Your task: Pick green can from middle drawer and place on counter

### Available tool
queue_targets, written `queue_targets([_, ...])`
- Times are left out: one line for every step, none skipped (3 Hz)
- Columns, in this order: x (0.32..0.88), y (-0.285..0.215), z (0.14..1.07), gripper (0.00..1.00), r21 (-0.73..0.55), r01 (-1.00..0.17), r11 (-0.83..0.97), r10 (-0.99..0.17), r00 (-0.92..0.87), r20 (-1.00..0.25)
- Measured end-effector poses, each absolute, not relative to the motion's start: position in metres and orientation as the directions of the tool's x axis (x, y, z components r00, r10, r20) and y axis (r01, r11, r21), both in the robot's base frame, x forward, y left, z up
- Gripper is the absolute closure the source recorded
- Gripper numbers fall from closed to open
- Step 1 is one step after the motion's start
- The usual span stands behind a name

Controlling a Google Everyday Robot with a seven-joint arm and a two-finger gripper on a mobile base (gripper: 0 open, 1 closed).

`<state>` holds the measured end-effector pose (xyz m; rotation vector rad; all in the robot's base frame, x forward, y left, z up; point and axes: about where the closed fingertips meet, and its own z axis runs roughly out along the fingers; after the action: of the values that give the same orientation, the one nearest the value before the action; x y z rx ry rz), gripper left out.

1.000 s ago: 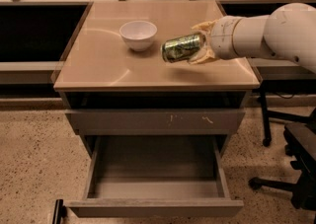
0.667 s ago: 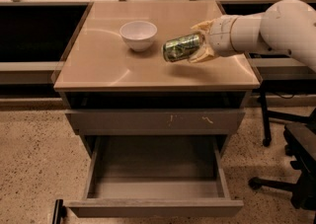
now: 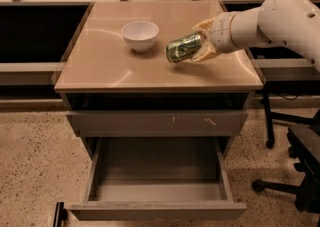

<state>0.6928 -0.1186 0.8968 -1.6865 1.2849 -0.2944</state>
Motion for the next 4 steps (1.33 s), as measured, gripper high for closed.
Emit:
queue_targets([0.6928, -0.1185, 0.8968, 0.58, -0.791, -0.612, 0.015, -0.844, 0.416, -0.339])
queue_targets([0.6928, -0.1185, 0.8968, 0.35, -0.791, -0.612, 0.015, -0.844, 0.416, -0.339])
queue_targets([0.6928, -0.1185, 0.8968, 0.11, -0.790, -0.612, 0.015, -0.844, 0.416, -0.339])
queue_targets([0.6928, -0.1184, 0.8967, 0.00, -0.790, -0.612, 0.015, -0.844, 0.416, -0.339])
